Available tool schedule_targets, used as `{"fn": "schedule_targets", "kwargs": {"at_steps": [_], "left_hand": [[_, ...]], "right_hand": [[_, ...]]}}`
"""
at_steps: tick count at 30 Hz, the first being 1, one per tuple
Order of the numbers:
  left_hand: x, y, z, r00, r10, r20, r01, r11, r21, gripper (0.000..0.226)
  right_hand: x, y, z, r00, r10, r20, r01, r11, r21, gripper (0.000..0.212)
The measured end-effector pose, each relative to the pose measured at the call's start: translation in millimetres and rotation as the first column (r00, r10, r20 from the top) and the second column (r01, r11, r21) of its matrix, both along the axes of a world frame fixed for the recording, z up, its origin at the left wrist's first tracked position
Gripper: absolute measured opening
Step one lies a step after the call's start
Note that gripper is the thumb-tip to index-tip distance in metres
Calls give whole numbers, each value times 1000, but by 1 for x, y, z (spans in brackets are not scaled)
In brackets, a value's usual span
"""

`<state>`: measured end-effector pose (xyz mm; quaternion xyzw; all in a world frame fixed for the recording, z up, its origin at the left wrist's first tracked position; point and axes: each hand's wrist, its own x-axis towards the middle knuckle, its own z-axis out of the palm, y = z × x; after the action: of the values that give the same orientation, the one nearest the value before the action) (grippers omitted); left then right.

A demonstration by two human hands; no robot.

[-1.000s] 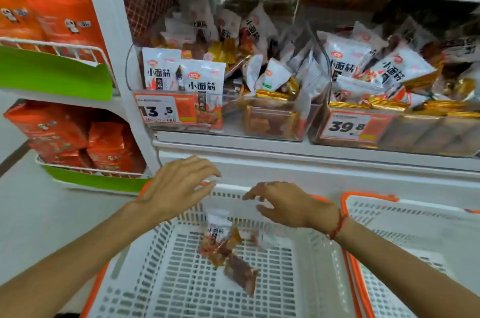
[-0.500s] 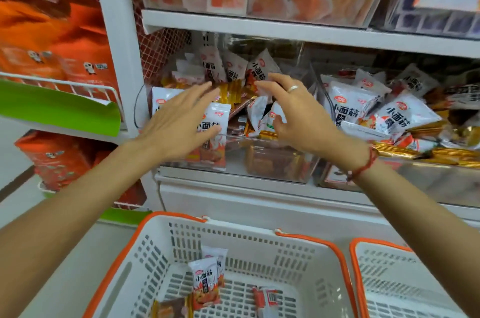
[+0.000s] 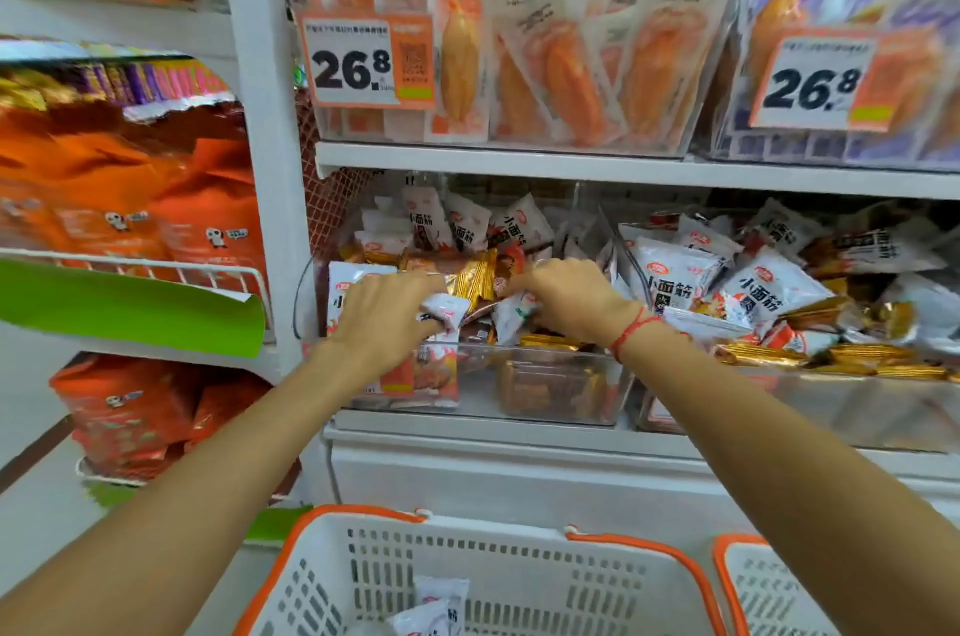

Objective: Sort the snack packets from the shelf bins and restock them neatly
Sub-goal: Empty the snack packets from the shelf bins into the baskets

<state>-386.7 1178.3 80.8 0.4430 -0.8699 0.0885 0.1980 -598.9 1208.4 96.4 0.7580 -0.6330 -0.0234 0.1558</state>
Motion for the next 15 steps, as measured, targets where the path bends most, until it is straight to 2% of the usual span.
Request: {"fn": "schedule_targets", "kwargs": {"at_steps": [3, 6, 8, 12, 15], "left_hand": [[8, 15, -3, 979, -54, -194, 42, 997, -66, 23], [22, 31, -2, 924, -128, -359, 68, 983, -173, 22], [30, 47, -2, 894, -175, -413, 71, 964, -256, 24], [45, 88, 6, 797, -295, -527, 87, 920, -383, 24], [52, 111, 8, 828, -289, -481, 125, 931, -344, 32]], "right_hand": [[4, 20, 3, 999, -13, -34, 9, 994, -113, 51], [3, 50, 13, 999, -26, 40, 35, 970, -241, 46], [0, 75, 22, 992, -22, 126, 60, 951, -302, 43], [-5, 130, 37, 952, 132, 275, 9, 889, -458, 37], [-5, 167, 36, 943, 191, 274, -61, 905, -422, 38]]}}
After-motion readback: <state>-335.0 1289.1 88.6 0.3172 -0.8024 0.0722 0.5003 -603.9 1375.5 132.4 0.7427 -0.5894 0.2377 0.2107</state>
